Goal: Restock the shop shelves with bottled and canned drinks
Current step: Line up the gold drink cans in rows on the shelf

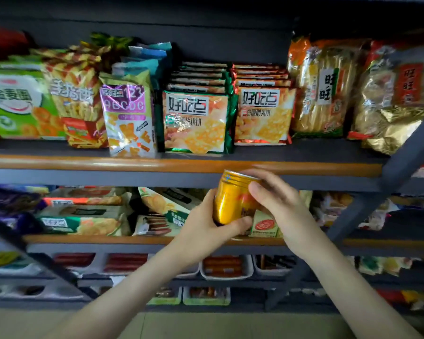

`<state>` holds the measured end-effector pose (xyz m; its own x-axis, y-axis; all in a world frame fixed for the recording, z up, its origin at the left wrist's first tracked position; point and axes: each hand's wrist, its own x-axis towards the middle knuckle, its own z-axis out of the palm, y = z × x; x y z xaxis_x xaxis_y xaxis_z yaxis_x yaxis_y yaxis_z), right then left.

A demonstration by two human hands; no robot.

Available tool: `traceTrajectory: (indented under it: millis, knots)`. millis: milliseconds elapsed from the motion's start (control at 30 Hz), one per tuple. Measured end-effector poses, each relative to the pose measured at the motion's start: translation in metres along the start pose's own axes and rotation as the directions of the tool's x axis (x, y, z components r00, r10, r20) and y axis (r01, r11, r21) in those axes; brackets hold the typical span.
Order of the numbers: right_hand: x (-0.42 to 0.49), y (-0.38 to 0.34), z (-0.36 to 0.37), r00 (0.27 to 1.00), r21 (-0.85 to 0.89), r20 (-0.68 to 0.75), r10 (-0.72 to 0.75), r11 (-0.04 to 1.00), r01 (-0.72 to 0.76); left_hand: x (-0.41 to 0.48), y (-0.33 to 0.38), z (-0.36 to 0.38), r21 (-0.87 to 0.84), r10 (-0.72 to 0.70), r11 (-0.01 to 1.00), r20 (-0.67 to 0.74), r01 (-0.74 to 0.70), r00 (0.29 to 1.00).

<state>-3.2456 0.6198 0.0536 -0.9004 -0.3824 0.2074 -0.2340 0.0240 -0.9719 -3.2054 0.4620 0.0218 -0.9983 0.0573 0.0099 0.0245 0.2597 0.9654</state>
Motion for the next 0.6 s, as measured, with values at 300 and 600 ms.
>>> traceTrajectory:
  millis: [300, 600]
  knots:
    - [-0.004, 0.047, 0.024, 0.874, -0.325, 0.483, -0.057, 0.915, 0.239, -0.036, -0.026, -0.038, -0.627, -0.366, 0.628, 0.285, 0.461, 0.886]
    - [0.013, 0.057, 0.074, 0.756, -0.371, 0.631, -0.173, 0.789, 0.49, -0.064, -0.033, -0.072, -0.402, -0.433, 0.74, 0.33, 0.539, 0.839]
